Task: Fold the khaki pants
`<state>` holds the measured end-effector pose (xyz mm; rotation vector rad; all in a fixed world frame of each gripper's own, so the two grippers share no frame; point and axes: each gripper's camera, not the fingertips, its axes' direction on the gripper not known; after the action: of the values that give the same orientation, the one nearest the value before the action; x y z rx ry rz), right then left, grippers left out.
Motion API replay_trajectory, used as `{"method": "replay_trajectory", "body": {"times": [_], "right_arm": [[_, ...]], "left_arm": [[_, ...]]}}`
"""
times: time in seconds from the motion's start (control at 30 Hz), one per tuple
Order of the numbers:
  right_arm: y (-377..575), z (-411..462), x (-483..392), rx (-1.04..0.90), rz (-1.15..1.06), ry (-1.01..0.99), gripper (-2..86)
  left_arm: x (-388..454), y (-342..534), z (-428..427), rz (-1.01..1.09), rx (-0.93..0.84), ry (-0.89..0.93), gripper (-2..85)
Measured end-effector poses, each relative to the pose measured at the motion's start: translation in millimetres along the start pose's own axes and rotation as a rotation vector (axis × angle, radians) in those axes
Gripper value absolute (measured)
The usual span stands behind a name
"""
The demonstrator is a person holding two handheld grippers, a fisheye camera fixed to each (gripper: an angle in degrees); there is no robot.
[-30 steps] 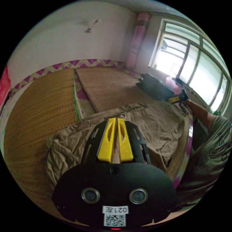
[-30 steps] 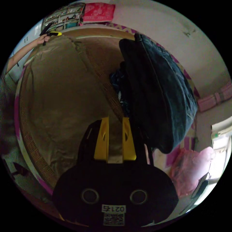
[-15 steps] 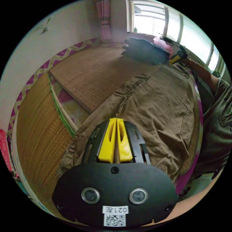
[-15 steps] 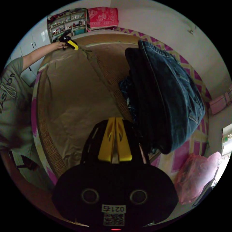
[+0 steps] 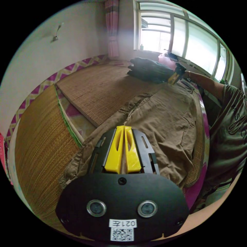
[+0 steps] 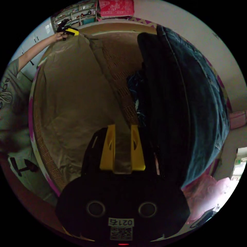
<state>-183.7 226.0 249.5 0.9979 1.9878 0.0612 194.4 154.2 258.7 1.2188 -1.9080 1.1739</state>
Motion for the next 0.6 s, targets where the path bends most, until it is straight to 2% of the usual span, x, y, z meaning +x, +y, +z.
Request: {"method": "replay_trajectory", "body": {"times": [0.1, 0.33, 0.43, 0.6], "right_arm": [[0.6, -2.4, 4.1, 0.0, 0.023, -0.045, 1.2], [22.7, -55.9, -47.3, 0.125, 0.01, 0.04, -0.9], [50.4, -103.2, -102.2, 0.226, -0.015, 0.111, -1.0], [121.5, -190.9, -261.6, 0.356, -0.064, 0.28, -1.0]], "left_arm": [[9.3, 3.4, -15.4, 0.002, 0.018, 0.003, -1.0], [39.3, 18.1, -60.8, 0.026, 0.066, -0.01, -1.0], [61.8, 33.7, -99.4, 0.045, 0.117, -0.025, -1.0], [131.4, 90.3, -191.4, 0.115, 0.217, -0.026, -0.9]]}}
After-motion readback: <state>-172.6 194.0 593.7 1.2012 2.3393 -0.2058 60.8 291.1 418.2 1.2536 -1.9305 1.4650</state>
